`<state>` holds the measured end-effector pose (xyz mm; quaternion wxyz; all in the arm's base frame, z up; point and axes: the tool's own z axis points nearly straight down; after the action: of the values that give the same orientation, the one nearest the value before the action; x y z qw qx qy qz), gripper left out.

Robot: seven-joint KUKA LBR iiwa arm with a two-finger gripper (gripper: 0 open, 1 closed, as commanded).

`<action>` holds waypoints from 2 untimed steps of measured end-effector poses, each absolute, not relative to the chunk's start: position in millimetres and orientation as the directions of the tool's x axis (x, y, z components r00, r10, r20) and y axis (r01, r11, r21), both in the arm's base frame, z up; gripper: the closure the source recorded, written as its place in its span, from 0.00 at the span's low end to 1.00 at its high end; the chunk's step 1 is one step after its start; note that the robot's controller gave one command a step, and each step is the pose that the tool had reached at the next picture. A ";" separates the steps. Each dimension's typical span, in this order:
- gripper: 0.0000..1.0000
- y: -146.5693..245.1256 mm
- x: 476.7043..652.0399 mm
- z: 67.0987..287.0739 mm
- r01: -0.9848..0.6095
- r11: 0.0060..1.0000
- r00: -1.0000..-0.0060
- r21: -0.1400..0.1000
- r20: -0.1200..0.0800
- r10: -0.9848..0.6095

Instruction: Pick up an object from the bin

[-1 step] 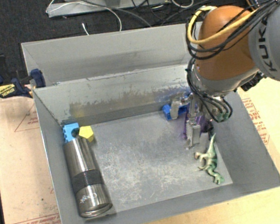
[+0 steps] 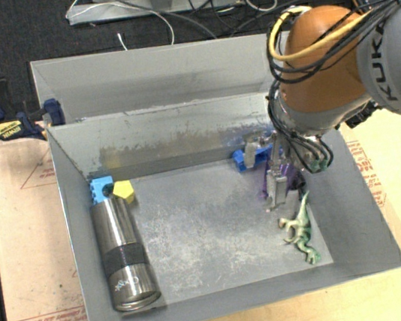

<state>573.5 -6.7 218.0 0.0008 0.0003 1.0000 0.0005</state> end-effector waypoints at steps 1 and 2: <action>0.00 -84.0 623.1 85.8 -0.023 1.000 -1.000 0.000 -0.008 -0.023; 0.00 -87.3 645.9 164.5 -0.309 0.951 -0.951 -0.004 -0.016 -0.309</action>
Offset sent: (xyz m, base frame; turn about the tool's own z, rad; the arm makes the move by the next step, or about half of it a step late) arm 0.0700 -0.0810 -0.0580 -0.3171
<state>645.9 -87.3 164.5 0.0084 -0.1563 0.9877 -0.0006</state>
